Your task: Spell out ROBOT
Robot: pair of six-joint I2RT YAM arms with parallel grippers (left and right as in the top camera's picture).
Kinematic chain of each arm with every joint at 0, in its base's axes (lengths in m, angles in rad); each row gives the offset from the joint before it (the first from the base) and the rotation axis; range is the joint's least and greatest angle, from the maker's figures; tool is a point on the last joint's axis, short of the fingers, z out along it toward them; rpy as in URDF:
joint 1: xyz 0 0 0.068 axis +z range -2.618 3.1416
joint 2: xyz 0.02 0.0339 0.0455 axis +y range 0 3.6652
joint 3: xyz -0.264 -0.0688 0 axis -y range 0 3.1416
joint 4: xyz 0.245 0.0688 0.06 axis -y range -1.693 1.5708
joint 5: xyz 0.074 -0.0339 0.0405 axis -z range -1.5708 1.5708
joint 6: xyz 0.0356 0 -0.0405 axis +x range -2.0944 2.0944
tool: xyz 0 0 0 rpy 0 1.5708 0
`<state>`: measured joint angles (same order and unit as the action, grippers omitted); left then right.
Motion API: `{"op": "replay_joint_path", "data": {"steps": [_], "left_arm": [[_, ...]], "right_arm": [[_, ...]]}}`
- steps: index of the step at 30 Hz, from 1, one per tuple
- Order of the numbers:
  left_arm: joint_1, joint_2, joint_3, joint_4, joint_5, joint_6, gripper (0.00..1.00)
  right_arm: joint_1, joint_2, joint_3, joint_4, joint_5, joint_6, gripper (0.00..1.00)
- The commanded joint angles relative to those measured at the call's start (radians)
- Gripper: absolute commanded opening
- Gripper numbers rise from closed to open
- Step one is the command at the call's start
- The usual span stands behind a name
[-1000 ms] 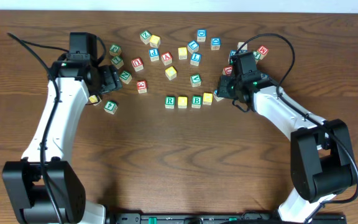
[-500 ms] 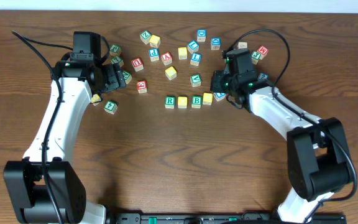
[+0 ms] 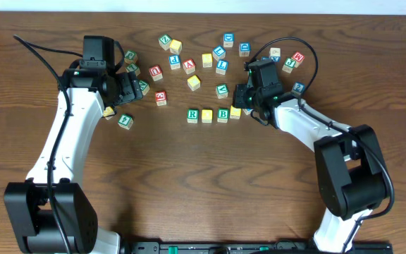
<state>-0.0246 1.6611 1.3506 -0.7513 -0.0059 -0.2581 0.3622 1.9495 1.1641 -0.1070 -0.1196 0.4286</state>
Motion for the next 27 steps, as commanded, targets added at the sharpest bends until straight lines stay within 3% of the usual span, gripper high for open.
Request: {"op": "replay_joint_path", "data": {"steps": [1, 27], "left_arm": [[0.000, 0.005, -0.008, 0.001, -0.002, -0.002, 0.89], [0.000, 0.005, -0.008, 0.001, -0.002, -0.002, 0.89]], "right_arm": [[0.006, 0.020, 0.011, 0.002, -0.002, 0.005, 0.02], [0.023, 0.020, 0.011, -0.081, -0.003, 0.037, 0.01]]}}
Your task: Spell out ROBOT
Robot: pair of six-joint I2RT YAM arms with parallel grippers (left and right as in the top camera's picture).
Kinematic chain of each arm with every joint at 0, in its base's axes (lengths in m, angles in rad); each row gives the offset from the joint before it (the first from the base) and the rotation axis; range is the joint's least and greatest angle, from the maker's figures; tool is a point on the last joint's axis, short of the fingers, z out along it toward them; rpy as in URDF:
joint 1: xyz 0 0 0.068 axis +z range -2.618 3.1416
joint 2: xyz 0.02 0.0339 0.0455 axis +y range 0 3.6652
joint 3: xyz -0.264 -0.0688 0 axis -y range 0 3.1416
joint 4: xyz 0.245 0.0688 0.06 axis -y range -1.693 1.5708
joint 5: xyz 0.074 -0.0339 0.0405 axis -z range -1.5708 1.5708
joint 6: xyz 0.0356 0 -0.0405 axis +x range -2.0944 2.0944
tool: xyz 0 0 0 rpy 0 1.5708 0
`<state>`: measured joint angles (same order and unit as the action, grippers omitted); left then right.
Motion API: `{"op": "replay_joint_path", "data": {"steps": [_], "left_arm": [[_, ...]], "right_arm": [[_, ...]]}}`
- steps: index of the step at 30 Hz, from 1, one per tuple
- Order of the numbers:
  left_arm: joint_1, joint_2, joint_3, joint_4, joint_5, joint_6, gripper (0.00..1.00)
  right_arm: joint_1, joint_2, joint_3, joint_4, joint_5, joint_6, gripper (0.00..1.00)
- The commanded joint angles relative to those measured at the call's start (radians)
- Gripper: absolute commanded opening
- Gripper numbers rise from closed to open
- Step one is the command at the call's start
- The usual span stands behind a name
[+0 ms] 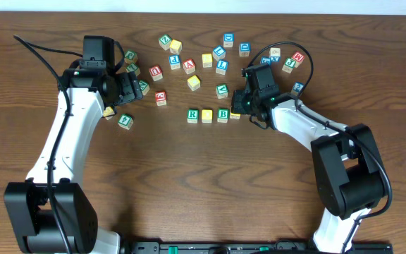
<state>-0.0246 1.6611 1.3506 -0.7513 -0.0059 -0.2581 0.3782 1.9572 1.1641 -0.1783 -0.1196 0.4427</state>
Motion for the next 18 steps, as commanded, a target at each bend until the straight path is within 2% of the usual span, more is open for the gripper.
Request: {"op": "replay_joint_path", "data": {"steps": [1, 18], "left_arm": [[0.000, 0.005, -0.008, 0.001, -0.002, -0.002, 0.89], [0.000, 0.005, -0.008, 0.000, -0.002, -0.002, 0.89]], "right_arm": [[0.008, 0.013, 0.011, -0.013, -0.003, 0.029, 0.01], [0.008, -0.001, 0.015, -0.133, -0.044, 0.084, 0.01]]}}
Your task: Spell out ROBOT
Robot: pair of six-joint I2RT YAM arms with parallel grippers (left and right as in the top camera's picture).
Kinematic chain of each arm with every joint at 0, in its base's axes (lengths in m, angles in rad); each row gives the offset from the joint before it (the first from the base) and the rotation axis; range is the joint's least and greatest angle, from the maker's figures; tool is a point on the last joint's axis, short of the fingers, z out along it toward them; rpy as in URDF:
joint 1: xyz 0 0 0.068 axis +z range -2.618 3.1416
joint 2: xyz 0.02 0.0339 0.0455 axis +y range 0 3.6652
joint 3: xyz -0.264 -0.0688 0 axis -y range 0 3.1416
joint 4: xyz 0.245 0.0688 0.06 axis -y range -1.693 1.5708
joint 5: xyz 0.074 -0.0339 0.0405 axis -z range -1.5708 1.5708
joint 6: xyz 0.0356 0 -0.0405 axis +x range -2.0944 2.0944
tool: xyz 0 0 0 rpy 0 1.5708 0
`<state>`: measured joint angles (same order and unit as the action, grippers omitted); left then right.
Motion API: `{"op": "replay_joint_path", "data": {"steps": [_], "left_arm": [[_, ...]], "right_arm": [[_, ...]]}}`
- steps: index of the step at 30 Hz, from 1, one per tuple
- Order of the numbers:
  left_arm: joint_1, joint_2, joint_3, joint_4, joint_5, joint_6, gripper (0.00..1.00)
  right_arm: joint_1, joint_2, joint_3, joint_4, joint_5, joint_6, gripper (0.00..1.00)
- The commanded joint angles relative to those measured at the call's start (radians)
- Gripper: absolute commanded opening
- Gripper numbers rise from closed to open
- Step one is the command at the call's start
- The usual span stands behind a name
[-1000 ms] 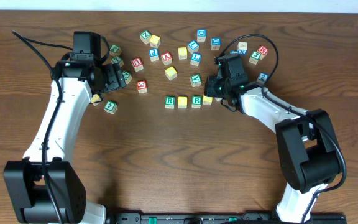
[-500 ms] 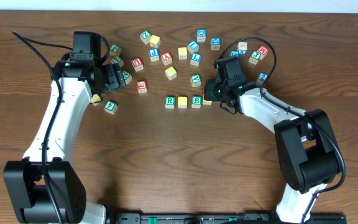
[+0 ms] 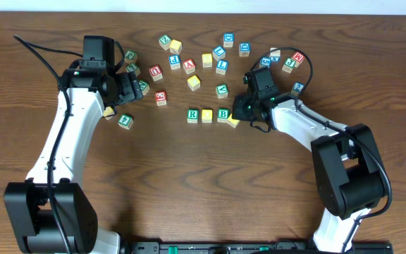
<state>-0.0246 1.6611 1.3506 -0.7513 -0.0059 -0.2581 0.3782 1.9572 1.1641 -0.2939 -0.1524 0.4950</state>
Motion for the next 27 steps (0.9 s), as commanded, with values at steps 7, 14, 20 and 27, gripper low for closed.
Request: {"op": "replay_joint_path", "data": {"steps": [7, 14, 20, 27], "left_arm": [[0.000, 0.005, -0.008, 0.000, -0.002, -0.002, 0.89], [0.000, 0.005, -0.008, -0.003, -0.002, -0.001, 0.89], [0.000, 0.005, -0.008, -0.007, -0.002, -0.001, 0.89], [0.000, 0.005, -0.008, -0.008, -0.002, -0.001, 0.89]], "right_arm": [[0.009, -0.027, 0.015, -0.116, 0.003, 0.058, 0.01], [0.016, -0.043, 0.015, -0.158, -0.012, 0.058, 0.01], [0.016, -0.078, 0.015, -0.259, -0.011, 0.058, 0.01], [0.056, -0.077, 0.015, -0.323, -0.013, 0.056, 0.01]]}}
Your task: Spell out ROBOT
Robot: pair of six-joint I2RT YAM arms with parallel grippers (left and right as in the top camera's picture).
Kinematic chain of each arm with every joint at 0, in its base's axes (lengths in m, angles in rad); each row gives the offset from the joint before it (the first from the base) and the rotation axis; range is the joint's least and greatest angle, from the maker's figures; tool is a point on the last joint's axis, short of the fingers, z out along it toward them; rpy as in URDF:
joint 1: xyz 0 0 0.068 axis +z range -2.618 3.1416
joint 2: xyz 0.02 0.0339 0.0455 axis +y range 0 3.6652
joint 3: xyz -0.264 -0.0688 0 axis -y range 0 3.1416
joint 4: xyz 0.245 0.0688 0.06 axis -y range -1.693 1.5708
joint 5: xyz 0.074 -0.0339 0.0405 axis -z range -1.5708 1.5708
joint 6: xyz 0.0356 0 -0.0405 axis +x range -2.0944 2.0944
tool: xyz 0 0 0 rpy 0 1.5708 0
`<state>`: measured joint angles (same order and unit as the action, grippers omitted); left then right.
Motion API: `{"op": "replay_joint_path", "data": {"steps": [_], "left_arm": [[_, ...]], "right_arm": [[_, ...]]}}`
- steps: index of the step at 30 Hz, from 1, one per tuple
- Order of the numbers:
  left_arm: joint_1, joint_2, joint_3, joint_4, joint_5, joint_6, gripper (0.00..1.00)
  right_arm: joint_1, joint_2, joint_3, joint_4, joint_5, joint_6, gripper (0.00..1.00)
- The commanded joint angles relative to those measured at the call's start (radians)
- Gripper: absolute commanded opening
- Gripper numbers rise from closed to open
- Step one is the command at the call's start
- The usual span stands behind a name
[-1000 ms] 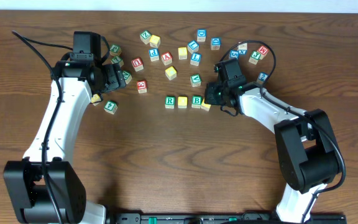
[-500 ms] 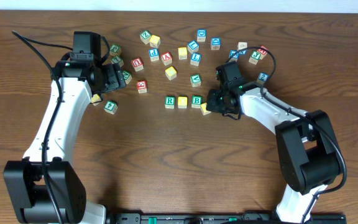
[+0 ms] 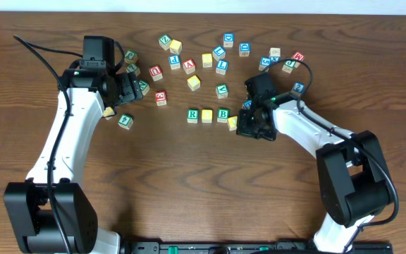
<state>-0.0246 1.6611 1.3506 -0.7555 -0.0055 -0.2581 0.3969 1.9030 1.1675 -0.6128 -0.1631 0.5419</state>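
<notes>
A row of letter blocks lies mid-table: green R [image 3: 192,115], a yellow block [image 3: 207,116], green B [image 3: 223,114]. Just right of and below the B sits another yellow block [image 3: 232,123], tilted out of the row's line. My right gripper [image 3: 237,126] is at this block and appears shut on it. My left gripper [image 3: 137,88] hovers at the left by a green block [image 3: 144,86]; its jaws are not clear from above.
Several loose letter blocks are scattered across the far side of the table, among them a yellow one [image 3: 194,82], a green one [image 3: 221,89] and a blue one [image 3: 298,87]. A green block [image 3: 125,121] and a yellow block [image 3: 108,111] lie beside the left arm.
My right gripper has shifted toward the near side and turned. The yellow block at its tips sits slightly lower, still right of the B. The left arm has not moved.
First the yellow block stood level with the row, right of the B, with my right gripper over it. Then the gripper turned and the block sat tilted just below the row's line. Now both are a little nearer the front. The left arm stayed put throughout.
</notes>
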Motion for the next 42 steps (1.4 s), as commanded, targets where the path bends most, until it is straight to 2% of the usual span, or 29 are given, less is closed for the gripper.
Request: {"op": "replay_joint_path", "data": {"steps": [1, 36, 42], "left_arm": [[0.000, 0.005, -0.008, -0.003, -0.002, -0.002, 0.89], [0.000, 0.005, -0.008, -0.006, -0.003, -0.001, 0.90], [0.000, 0.005, -0.008, -0.006, -0.002, -0.001, 0.89]], "right_arm": [[0.048, -0.023, 0.012, 0.002, 0.002, -0.001, 0.01], [0.094, -0.017, 0.013, 0.175, 0.033, -0.023, 0.01], [0.075, -0.096, 0.035, 0.154, 0.031, -0.049, 0.01]]}}
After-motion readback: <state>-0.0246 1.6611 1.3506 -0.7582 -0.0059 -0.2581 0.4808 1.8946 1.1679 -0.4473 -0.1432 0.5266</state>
